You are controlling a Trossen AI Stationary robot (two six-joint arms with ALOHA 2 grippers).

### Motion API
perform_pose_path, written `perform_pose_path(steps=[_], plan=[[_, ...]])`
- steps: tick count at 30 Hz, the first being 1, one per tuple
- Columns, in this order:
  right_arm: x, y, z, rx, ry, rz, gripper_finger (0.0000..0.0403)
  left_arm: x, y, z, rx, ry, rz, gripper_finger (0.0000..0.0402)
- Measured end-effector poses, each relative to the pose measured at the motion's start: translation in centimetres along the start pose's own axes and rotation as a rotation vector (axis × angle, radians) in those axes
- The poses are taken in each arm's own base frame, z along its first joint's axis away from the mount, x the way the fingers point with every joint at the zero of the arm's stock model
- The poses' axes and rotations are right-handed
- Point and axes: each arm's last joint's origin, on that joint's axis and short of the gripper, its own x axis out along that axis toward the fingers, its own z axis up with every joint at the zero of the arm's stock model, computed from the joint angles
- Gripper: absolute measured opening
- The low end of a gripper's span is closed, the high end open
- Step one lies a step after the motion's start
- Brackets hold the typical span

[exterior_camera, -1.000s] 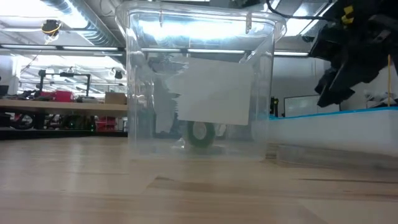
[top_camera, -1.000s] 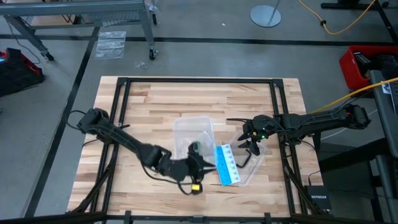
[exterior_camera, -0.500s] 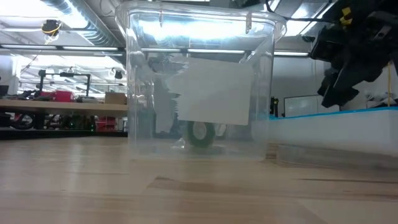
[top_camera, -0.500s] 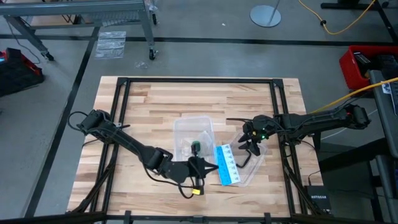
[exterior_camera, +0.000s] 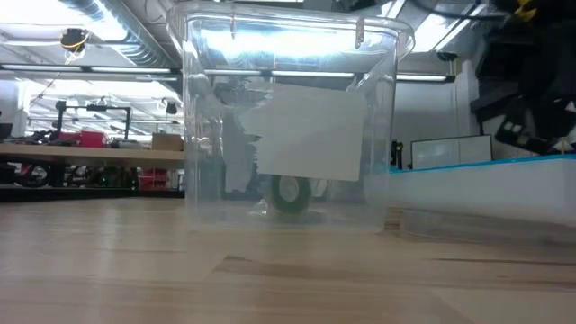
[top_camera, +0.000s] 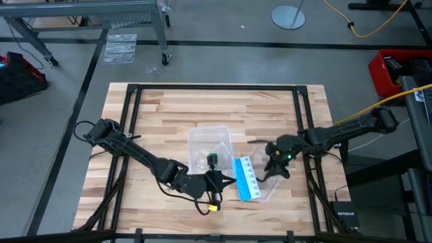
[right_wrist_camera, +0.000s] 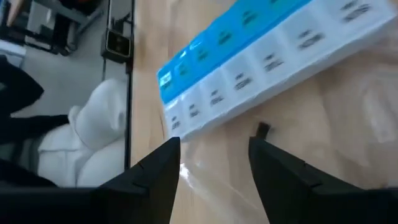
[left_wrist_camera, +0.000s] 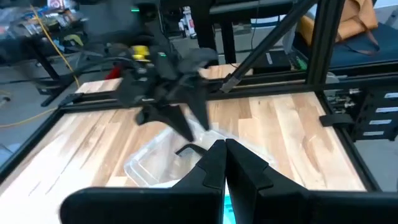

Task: Roll bandage
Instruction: Move the blue medicine organizer to the top center of the table

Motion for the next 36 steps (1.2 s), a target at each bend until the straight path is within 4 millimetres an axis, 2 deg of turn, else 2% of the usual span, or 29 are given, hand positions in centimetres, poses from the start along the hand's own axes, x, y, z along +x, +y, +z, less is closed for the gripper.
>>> perform_pose_path(steps=[7,11,16,21,26,29,33,36], plan=[[1.4,3.4,-1.6,-0.091,-0.069,0.04,0.0193,0.0,0.0,0.0,0.01,0.001,0.001,0.0002],[2.5,4.5,-2.5,-0.127,-0.097,0.025,0.0184,0.0,0.0,-0.1,0.013,0.005,0.001,0.0002],[4.5,4.9,-3.2,-0.097,-0.085,0.019,0.0133,0.0,0.1,-0.1,0.025,0.012,0.002,0.0004],[6.8,6.5,-3.7,-0.119,-0.047,0.132,0.0079,0.0,0.1,-0.3,0.051,0.023,0.002,0.0002],[9.2,9.3,-3.4,-0.157,0.014,0.136,0.0047,0.0,0.1,-0.3,0.052,0.024,0.002,0.0004],[10.2,10.1,-3.2,-0.173,0.04,0.116,0.0031,0.0,0.1,-0.4,0.057,0.032,0.002,0.0002],[10.4,9.9,-2.7,-0.191,0.031,0.104,0.0007,0.0,0.1,-0.7,0.079,0.063,0.003,0.0003],[10.4,9.5,-2.1,-0.188,0.018,0.094,0.0006,0.0,0.1,-1.0,0.102,0.09,0.004,0.0003]])
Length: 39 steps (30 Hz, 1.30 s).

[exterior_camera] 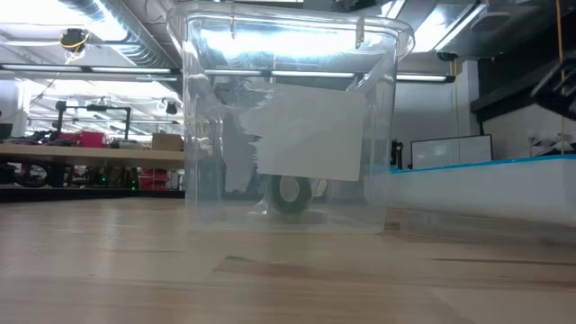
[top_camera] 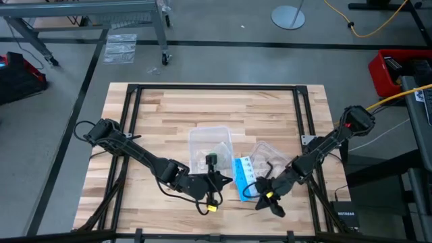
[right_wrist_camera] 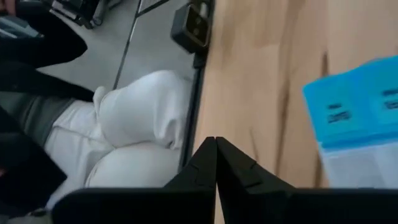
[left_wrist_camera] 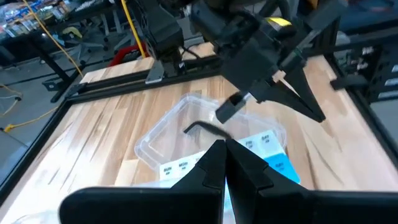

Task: Roll bandage
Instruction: Move the blue medicine organizer to the top center of the table

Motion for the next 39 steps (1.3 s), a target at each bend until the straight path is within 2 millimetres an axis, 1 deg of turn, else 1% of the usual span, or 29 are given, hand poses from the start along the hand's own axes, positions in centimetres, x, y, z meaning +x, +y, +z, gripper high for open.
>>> perform_pose_path(steps=[4,7,10,13,17,24,29,39], plan=[[-0.1,-0.7,0.3,0.027,0.02,-0.019,0.0007,0.0,0.0,-0.1,0.045,0.008,0.0,0.0001],[0.0,-0.7,0.2,0.098,0.038,-0.011,0.0004,0.0,0.0,-0.1,0.085,0.006,0.0,0.0004],[0.6,-0.8,-0.2,0.171,0.055,-0.018,0.0006,0.0,0.0,-0.1,0.112,0.006,0.0,0.0005],[1.6,-0.9,-0.7,0.195,0.056,-0.013,0.0005,0.0,0.0,-0.1,0.118,0.007,0.0,0.0002],[2.3,-1.1,-0.6,0.188,0.028,0.016,0.0003,0.0,0.0,-0.1,0.12,0.01,0.0,0.0003],[2.3,-1.6,-0.4,0.15,0.03,-0.019,0.0004,0.0,0.0,-0.1,0.133,0.014,0.0,0.0003],[2.1,-2.6,0.0,0.141,0.049,-0.047,0.0005,0.0,0.0,-0.2,0.155,0.015,0.0,0.0003],[1.4,-5.4,0.5,0.156,0.131,-0.189,0.0005,0.0,0.0,-0.3,0.153,0.027,-0.001,0.0001]])
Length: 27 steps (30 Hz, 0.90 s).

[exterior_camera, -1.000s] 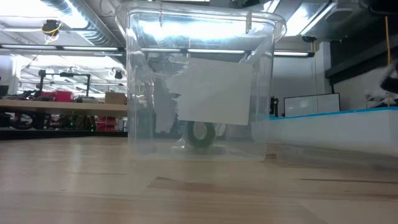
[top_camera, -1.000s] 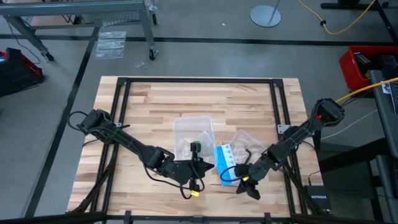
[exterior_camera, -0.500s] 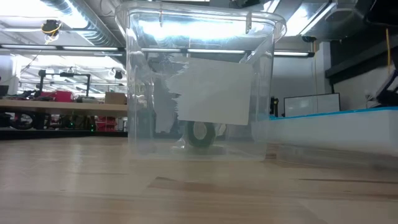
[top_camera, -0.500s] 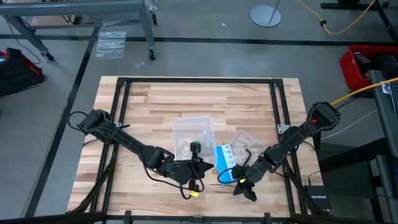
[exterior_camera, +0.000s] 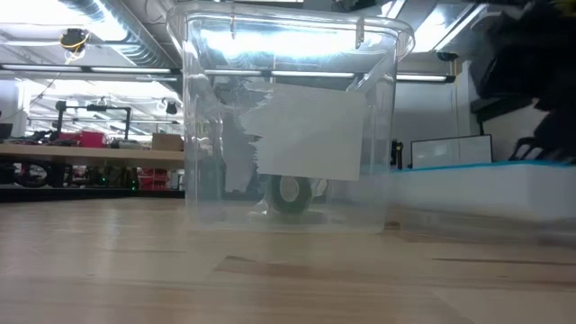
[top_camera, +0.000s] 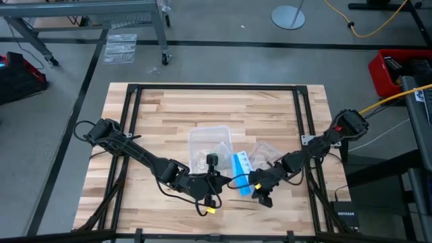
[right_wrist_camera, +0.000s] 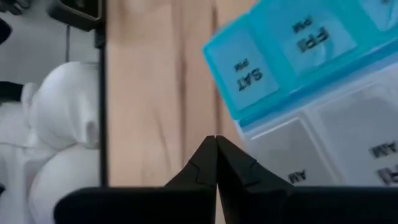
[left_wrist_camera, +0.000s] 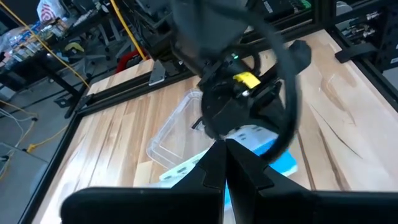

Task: Roll bandage
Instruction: Move the blue medicine organizer to the top center of the table

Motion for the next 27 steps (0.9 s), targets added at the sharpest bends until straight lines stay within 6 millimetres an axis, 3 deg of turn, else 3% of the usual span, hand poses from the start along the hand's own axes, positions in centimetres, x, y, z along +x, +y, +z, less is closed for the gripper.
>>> perform_pose_path(steps=[15,27], plan=[[-1.7,-5.2,3.5,0.096,-0.099,-0.2,0.0005,0.0,0.0,0.0,-0.012,0.004,0.001,0.0001],[-4.0,-7.2,6.2,0.086,-0.219,-0.18,0.0005,0.0,0.0,-0.1,-0.03,0.005,-0.004,0.0002]])
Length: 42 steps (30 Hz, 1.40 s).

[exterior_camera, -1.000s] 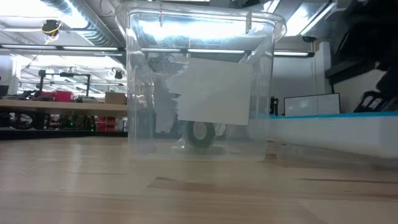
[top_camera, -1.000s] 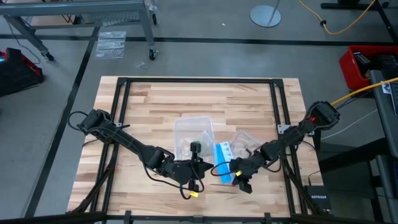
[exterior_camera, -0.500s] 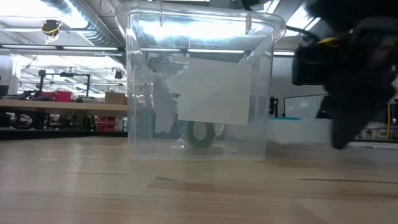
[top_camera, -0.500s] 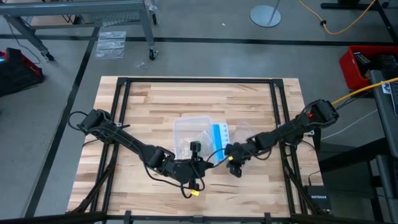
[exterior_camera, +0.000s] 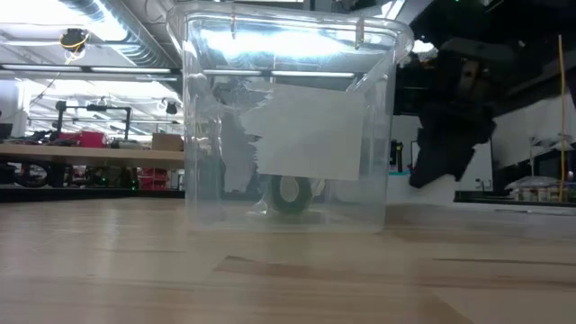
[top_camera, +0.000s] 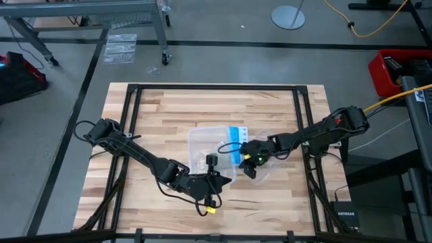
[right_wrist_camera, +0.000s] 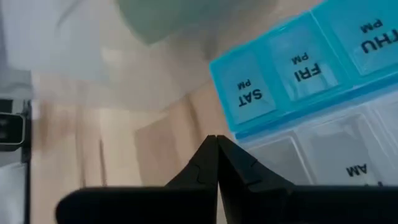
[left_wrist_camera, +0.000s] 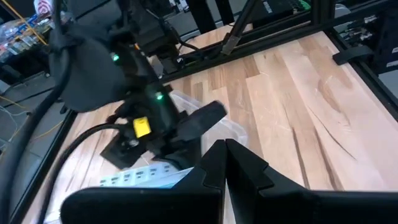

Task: Roll bandage
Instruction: Move the blue medicine organizer to the top center of the table, then close the transparent bin

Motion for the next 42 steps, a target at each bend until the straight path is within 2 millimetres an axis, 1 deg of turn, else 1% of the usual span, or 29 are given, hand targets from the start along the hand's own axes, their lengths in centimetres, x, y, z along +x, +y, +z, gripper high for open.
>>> perform_pose_path(steps=[4,9,19,23,27,31,35,39,42], plan=[[-0.3,-1.2,0.9,0.012,-0.029,-0.028,0.0005,0.0,0.0,0.0,0.0,0.001,0.001,0.0004],[-0.8,-3.2,2.1,0.039,-0.074,-0.074,0.0005,0.0,0.0,0.0,0.002,0.004,0.002,0.0004],[-3.0,-8.9,4.8,0.125,-0.194,-0.223,0.0005,0.0,0.0,-0.1,0.003,0.005,0.004,0.0002],[-4.2,-11.2,5.5,0.166,-0.231,-0.27,0.0005,0.0,0.0,-0.1,0.003,0.005,0.004,0.0002],[-5.1,-12.8,5.9,0.212,-0.253,-0.263,0.0005,0.0,0.0,-0.1,0.003,0.005,0.004,0.0005],[-5.8,-13.7,6.5,0.188,-0.296,-0.226,0.0005,0.0,0.0,-0.1,0.008,0.005,0.004,0.0001],[-6.9,-14.0,7.4,0.153,-0.379,-0.146,0.0005,0.0,0.0,-0.1,0.009,0.005,0.004,0.0004],[-9.2,-13.3,9.2,0.114,-0.458,-0.072,0.0005,0.0,0.0,-0.1,0.01,0.005,0.004,0.0005],[-11.7,-12.0,10.7,0.072,-0.502,-0.058,0.0005,0.0,0.0,-0.1,0.005,0.005,0.004,0.0005]])
